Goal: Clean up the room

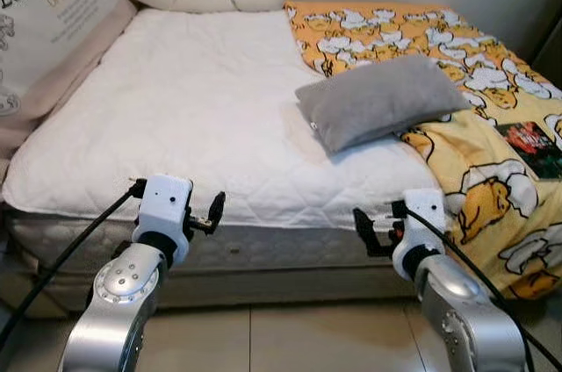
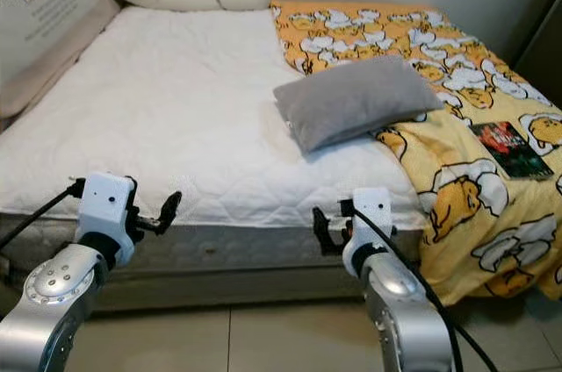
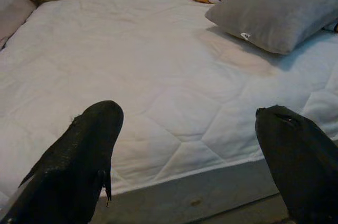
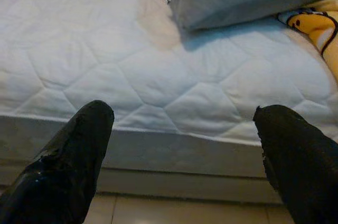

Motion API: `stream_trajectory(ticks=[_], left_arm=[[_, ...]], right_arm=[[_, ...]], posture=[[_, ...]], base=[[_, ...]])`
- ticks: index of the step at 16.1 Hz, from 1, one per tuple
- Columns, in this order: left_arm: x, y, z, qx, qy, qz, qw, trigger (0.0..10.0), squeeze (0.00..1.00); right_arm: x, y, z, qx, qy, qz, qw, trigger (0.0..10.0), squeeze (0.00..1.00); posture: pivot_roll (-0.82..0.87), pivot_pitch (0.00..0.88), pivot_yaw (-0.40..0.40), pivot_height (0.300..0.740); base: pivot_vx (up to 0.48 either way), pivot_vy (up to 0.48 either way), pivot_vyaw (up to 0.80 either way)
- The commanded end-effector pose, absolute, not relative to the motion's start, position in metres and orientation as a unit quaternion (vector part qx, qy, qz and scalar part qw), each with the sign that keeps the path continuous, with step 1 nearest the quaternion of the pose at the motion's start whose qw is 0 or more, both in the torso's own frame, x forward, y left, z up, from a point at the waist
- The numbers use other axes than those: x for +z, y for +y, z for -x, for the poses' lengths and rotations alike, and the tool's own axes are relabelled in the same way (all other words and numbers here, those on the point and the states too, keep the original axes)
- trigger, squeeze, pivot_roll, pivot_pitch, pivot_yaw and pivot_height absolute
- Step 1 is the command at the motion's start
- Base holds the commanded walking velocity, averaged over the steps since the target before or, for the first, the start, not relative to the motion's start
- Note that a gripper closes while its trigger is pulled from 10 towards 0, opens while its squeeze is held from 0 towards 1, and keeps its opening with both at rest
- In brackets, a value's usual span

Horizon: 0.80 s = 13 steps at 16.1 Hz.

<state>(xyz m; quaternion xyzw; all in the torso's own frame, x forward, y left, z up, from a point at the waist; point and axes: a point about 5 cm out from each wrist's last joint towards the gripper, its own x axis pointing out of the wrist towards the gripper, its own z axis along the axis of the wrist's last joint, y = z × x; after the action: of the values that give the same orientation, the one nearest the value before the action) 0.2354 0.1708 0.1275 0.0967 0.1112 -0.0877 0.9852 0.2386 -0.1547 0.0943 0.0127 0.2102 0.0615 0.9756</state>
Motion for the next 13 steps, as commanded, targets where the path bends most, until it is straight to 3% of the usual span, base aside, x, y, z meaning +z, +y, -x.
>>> stream_trajectory(ticks=[1, 4, 13], left_arm=[[0.1305, 0.1725, -0.2372, -0.084, 0.104, -0.095, 0.986, 10.0, 0.0], [0.1306, 0.1729, -0.2378, -0.084, 0.103, -0.095, 0.987, 10.0, 0.0], [0.1296, 0.1725, -0.2364, -0.086, 0.106, -0.093, 0.986, 10.0, 0.0]], right_arm=[[0.0977, -0.1562, -0.2423, 0.056, 0.204, -0.018, 0.977, 10.0, 0.0], [0.0991, -0.1577, -0.244, 0.054, 0.199, -0.014, 0.978, 10.0, 0.0], [0.0991, -0.1588, -0.2436, 0.046, 0.199, -0.008, 0.979, 10.0, 0.0]], posture=[[-0.09, 0.0, -0.039, 0.74], [-0.09, 0.0, -0.038, 0.74], [-0.09, 0.0, -0.033, 0.74]], base=[[0.319, 0.0, -0.78], [0.32, 0.0, -0.7], [0.32, 0.0, 0.0]])
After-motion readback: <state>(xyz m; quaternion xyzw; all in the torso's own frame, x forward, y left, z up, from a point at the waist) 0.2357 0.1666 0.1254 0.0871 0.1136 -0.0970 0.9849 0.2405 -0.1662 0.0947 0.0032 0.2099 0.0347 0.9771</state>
